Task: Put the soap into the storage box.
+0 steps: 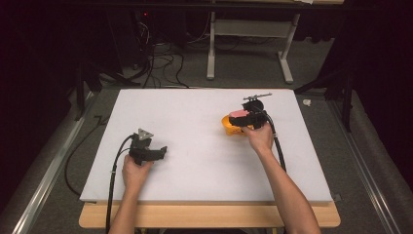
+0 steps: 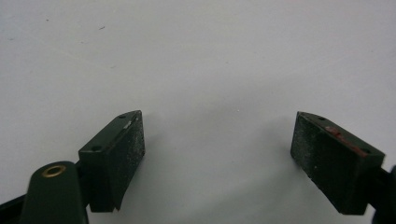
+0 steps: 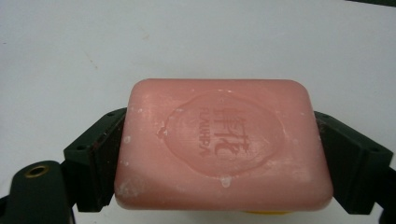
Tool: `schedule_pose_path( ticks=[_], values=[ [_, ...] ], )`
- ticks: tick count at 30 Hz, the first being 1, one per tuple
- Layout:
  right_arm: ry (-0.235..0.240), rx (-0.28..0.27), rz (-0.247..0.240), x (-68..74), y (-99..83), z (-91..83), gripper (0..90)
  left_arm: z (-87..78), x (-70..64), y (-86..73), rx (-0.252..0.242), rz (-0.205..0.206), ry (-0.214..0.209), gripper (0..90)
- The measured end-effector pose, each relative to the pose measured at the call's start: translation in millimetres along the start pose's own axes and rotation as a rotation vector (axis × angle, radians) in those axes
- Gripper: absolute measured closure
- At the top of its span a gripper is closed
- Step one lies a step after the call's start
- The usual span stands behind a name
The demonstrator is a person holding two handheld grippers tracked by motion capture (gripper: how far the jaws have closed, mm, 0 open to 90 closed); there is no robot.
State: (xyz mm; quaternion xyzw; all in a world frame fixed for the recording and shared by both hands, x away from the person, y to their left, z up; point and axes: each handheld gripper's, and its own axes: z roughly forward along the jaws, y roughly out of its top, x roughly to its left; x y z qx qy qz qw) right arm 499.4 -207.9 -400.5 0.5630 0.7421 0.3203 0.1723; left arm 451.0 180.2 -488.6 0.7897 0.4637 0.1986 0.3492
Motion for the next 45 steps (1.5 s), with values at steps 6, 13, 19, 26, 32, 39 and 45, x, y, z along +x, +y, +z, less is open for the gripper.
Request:
schedule_pose_path(
  ticks=[6, 13, 19, 26, 32, 39, 45],
  values=[
    [-0.010, 0.014, 0.010, -0.7, 0.6, 8.2, 13.6, 0.0, 0.0, 0.0, 0.000, 0.000, 0.000, 18.2],
    [-0.020, 0.034, 0.028, -2.5, -0.8, 17.1, 13.6, 0.0, 0.0, 0.0, -0.001, -0.001, 0.000, 18.1],
    [-0.022, 0.042, 0.039, -3.5, -1.1, 20.7, 13.5, 0.0, 0.0, 0.0, 0.000, 0.000, 0.000, 18.1],
    [-0.025, 0.061, 0.061, -5.0, -2.5, 26.4, 13.5, 0.2, 0.0, 0.0, -0.003, -0.004, 0.000, 18.1],
    [-0.023, 0.068, 0.081, -5.4, -3.4, 30.9, 13.5, 0.2, 0.0, 0.0, -0.003, -0.003, 0.000, 18.2],
    [-0.019, 0.064, 0.105, -6.6, -3.6, 31.5, 13.4, 0.2, -0.1, 0.0, -0.003, -0.004, 0.000, 18.1],
    [-0.023, 0.065, 0.101, -6.2, -4.8, 31.5, 13.4, 0.2, 0.0, 0.0, -0.003, -0.004, 0.000, 18.1]
  ],
)
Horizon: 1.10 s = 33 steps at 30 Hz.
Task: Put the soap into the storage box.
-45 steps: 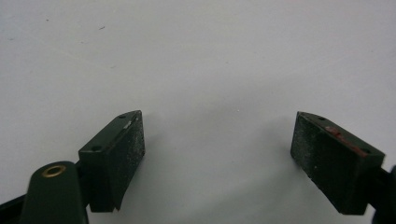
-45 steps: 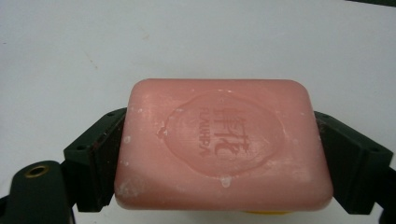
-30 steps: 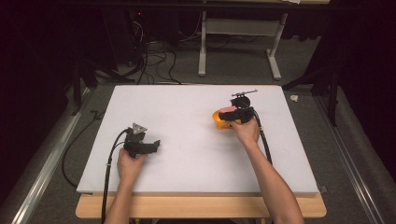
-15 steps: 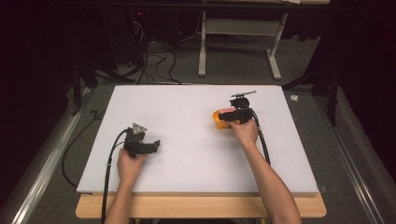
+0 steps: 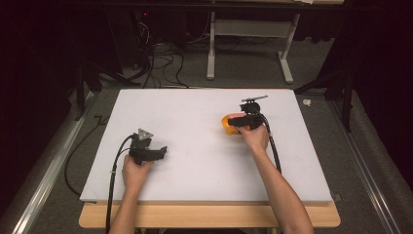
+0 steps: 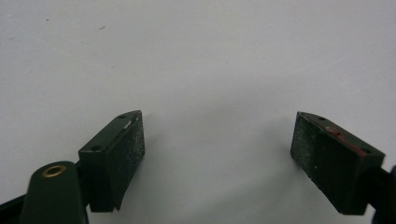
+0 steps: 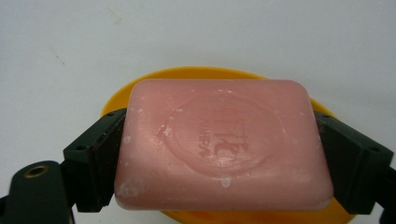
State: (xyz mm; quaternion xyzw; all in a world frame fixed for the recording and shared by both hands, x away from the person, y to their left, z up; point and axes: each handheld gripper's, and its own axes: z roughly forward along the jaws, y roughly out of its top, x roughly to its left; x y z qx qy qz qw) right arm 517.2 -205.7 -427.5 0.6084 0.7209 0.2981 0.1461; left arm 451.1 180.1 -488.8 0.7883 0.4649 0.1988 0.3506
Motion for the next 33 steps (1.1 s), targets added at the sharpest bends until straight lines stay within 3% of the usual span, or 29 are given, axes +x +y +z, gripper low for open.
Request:
schedule_pose_path(
  ticks=[20, 33],
  values=[
    [0.008, -0.037, -0.020, -1.2, 0.2, -8.5, 12.8, 0.0, -0.1, 0.0, -0.001, -0.001, 0.000, 18.1],
    [0.027, -0.086, -0.060, -0.4, -0.8, -28.1, 13.5, 0.0, -0.1, 0.0, 0.000, -0.001, 0.001, 18.1]
  ],
)
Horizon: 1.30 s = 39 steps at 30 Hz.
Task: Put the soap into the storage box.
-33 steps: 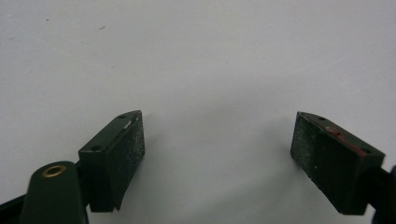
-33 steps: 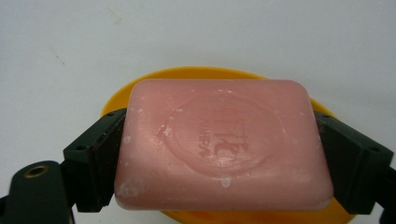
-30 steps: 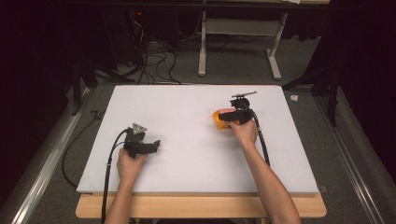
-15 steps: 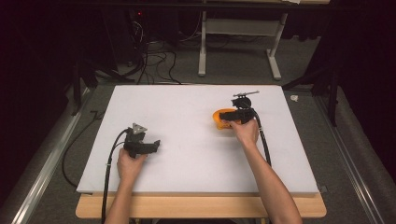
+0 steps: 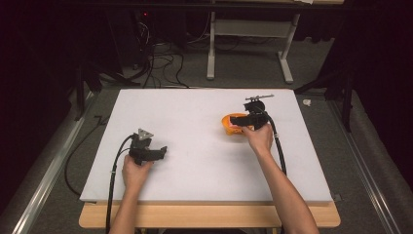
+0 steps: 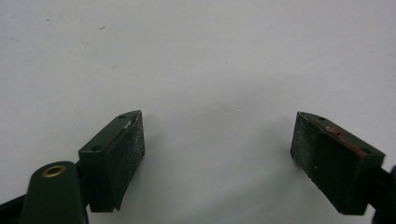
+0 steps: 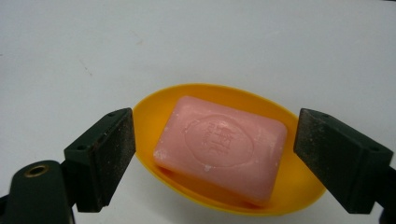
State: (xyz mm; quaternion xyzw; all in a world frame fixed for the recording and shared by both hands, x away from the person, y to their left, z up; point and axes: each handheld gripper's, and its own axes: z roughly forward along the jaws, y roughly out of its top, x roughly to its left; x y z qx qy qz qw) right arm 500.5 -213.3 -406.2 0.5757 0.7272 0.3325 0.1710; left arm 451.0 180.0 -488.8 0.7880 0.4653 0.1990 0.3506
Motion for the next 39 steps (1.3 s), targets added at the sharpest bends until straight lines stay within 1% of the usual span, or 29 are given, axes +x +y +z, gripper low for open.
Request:
schedule_pose_path(
  ticks=[5, 7, 9, 10, 13, 14, 20, 31, 32, 39],
  values=[
    [0.004, -0.019, -0.004, -1.5, -0.2, -7.3, 13.8, 0.0, 0.0, 0.0, 0.000, 0.000, 0.000, 18.1],
    [0.005, -0.035, -0.012, -3.3, 0.0, -14.0, 14.0, 0.0, 0.0, 0.0, 0.000, 0.000, 0.000, 18.1],
    [0.006, -0.043, -0.013, -4.0, 0.0, -16.5, 14.0, 0.0, 0.0, 0.0, 0.000, 0.000, 0.000, 18.1],
    [0.010, -0.054, -0.014, -5.5, -0.1, -21.4, 14.2, 0.0, 0.1, 0.0, 0.000, 0.000, 0.000, 18.1],
    [0.011, -0.072, -0.015, -7.7, -0.3, -28.2, 14.4, 0.0, 0.1, 0.0, 0.000, 0.000, 0.000, 18.1],
    [0.011, -0.072, -0.015, -7.7, -0.3, -28.2, 14.4, 0.0, 0.1, 0.0, 0.000, 0.000, 0.000, 18.1],
    [0.016, -0.096, -0.023, -12.6, -2.2, -41.5, 14.5, 0.0, 0.1, 0.0, 0.000, -0.001, 0.000, 18.1],
    [0.010, -0.127, -0.040, -17.4, -4.6, -57.3, 14.9, 0.0, 0.1, 0.0, 0.000, -0.001, 0.000, 18.1],
    [0.009, -0.140, -0.043, -18.8, -5.8, -60.4, 15.7, 0.1, 0.1, 0.0, 0.000, -0.001, -0.001, 18.1],
    [0.010, -0.152, -0.037, -25.5, -13.2, -65.7, 16.6, 0.0, 0.0, 0.1, 0.000, -0.001, 0.000, 18.1]
  ],
)
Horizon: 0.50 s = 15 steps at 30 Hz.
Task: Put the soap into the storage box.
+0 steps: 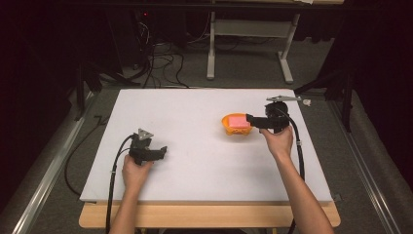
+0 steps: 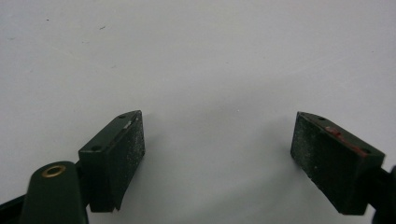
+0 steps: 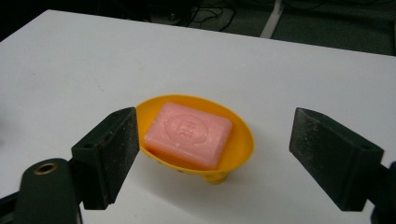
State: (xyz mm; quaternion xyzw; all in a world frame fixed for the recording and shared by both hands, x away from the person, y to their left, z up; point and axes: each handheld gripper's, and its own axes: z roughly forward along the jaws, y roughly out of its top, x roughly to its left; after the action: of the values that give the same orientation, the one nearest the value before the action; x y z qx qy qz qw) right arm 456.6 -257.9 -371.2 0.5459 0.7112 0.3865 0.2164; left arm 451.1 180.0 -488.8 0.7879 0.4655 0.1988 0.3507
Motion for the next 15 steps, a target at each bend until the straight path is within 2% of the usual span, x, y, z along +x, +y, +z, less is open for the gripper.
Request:
schedule_pose_path(
  ticks=[15],
  values=[
    [-0.006, -0.050, 0.005, -15.3, -10.3, -23.3, 18.0, -0.1, 0.0, 0.0, 0.001, 0.001, 0.000, 18.1]
  ],
)
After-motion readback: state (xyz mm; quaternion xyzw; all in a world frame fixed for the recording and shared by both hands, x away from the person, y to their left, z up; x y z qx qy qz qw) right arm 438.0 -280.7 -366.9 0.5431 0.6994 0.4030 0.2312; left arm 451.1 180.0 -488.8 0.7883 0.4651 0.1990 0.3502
